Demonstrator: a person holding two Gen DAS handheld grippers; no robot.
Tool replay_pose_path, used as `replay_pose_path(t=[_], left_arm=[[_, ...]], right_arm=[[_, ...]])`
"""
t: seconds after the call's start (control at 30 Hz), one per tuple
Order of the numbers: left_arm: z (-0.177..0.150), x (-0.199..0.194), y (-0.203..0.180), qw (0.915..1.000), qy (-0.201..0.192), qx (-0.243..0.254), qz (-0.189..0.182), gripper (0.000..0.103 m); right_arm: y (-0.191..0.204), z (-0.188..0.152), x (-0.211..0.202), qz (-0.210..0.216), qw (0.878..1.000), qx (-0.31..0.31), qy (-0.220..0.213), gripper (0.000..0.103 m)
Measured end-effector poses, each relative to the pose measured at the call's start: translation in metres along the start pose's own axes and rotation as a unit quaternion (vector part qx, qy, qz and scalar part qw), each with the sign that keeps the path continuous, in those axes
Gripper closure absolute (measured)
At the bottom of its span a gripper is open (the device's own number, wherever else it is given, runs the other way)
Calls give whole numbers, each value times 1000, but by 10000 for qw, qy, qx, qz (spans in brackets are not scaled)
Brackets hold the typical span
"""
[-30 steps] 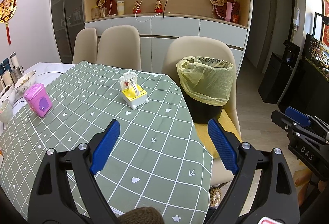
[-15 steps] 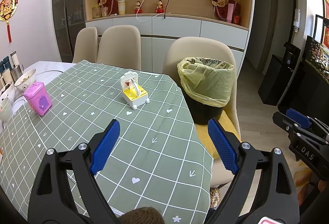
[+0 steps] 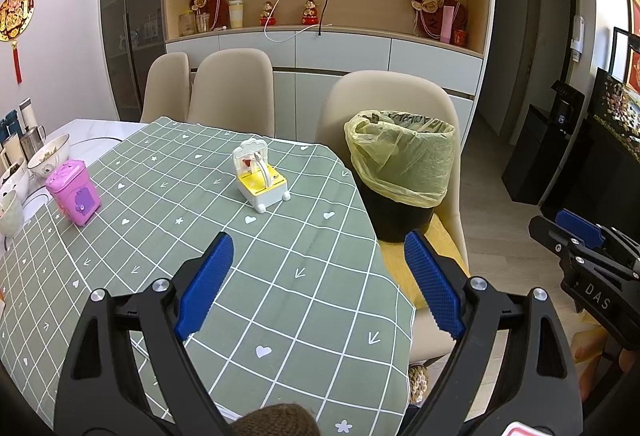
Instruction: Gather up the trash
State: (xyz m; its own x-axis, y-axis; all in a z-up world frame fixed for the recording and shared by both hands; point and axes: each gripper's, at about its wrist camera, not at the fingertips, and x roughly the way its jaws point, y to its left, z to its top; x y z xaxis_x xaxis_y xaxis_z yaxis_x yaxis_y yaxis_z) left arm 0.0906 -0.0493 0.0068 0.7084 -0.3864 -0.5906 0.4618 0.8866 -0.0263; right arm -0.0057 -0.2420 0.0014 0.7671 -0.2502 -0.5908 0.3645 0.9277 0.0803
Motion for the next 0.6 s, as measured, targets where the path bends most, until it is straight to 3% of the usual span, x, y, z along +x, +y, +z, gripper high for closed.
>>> replay_pose_path(t=[0.6], left_arm=[[1, 3, -3, 10000, 16, 34, -5, 20]], right_arm=[[2, 0, 2, -9, 10000, 1, 13, 57]])
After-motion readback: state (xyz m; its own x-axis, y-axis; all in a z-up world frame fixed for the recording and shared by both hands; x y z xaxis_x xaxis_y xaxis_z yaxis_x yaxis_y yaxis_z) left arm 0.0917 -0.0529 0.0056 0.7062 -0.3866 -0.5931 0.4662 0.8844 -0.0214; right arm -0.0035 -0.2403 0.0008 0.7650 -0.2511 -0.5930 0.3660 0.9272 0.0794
